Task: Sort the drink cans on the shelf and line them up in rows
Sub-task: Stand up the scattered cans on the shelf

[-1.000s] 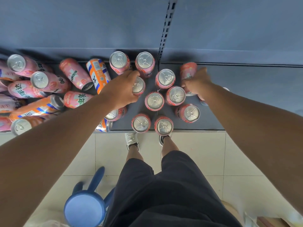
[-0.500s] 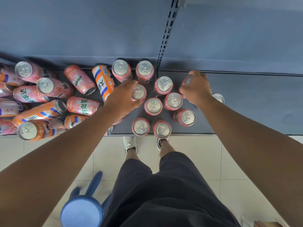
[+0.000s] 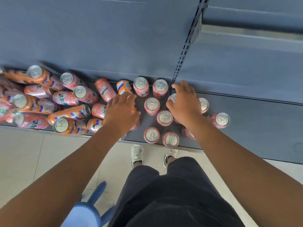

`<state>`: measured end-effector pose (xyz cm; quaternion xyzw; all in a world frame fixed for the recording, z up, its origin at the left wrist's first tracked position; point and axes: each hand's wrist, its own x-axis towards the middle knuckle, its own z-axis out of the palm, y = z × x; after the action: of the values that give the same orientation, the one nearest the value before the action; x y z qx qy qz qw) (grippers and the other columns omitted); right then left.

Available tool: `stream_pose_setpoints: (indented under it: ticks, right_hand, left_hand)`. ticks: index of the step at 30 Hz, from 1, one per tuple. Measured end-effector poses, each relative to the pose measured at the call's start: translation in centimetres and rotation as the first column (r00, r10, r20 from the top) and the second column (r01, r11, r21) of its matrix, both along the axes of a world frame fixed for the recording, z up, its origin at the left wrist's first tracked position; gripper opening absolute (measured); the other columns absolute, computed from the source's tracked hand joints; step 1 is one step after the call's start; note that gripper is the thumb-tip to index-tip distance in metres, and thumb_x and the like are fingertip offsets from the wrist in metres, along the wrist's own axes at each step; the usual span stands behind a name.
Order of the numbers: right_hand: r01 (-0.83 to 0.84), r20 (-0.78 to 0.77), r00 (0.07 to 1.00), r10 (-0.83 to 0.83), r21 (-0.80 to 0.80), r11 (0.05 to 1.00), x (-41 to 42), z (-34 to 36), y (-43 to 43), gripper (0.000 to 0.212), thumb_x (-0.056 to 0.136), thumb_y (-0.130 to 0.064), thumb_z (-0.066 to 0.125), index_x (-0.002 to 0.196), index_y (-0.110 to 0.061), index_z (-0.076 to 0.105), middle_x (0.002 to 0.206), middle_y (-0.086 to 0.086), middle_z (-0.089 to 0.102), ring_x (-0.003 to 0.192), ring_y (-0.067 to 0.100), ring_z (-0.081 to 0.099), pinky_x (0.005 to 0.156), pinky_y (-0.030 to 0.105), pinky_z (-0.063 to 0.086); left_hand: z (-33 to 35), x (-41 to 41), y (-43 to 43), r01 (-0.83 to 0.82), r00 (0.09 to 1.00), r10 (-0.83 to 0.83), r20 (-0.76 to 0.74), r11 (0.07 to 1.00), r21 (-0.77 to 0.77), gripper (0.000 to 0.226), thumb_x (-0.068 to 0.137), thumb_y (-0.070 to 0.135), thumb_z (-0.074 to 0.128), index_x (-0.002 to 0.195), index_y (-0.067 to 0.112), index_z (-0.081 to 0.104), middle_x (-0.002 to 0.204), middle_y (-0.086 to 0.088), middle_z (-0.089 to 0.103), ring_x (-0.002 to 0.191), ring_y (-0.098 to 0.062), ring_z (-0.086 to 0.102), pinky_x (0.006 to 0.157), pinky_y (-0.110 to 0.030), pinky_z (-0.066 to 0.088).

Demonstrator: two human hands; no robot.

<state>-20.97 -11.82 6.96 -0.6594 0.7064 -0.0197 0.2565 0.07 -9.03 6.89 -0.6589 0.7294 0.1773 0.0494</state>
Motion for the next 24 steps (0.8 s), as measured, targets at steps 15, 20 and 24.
stream_pose_setpoints:
  ticks: [15, 20, 24]
  right_hand:
    - [-0.229, -0.119, 0.965, 0.233, 0.044, 0.972, 12.0, 3.9, 4.5, 0.065, 0.096, -0.04, 0.047, 0.153, -0.024, 0.022, 0.161, 0.005, 0.022, 0.143, 0.035, 0.026, 0.112, 0.05, 0.03]
    - [-0.1, -0.091, 0.99, 0.105, 0.06, 0.993, 18.5, 3.8, 6.9, 0.063, 0.094, -0.038, 0.049, 0.151, -0.022, 0.028, 0.156, 0.003, 0.029, 0.136, 0.032, 0.033, 0.105, 0.047, 0.036]
    - [-0.056, -0.125, 0.99, 0.069, 0.107, 0.993, 21.8, 2.9, 8.4, 0.06, 0.092, -0.036, 0.049, 0.148, -0.02, 0.033, 0.146, 0.007, 0.037, 0.129, 0.034, 0.039, 0.101, 0.045, 0.038]
  left_hand:
    - [3.5, 10.3, 7.4, -0.217, 0.973, 0.218, 0.072, 0.976, -0.029, 0.057, 0.095, 0.045, 0.052, 0.146, 0.022, 0.036, 0.154, -0.002, 0.034, 0.144, -0.03, 0.025, 0.116, -0.047, 0.025]
    - [3.5, 16.1, 9.2, -0.075, 0.991, 0.072, 0.112, 0.997, 0.022, 0.057, 0.097, 0.045, 0.048, 0.146, 0.021, 0.03, 0.155, -0.002, 0.027, 0.144, -0.03, 0.023, 0.116, -0.046, 0.023]
    - [3.3, 20.0, 9.6, -0.002, 0.993, -0.001, 0.12, 1.0, 0.025, 0.058, 0.099, 0.043, 0.043, 0.15, 0.021, 0.026, 0.158, -0.003, 0.024, 0.146, -0.031, 0.02, 0.118, -0.045, 0.023]
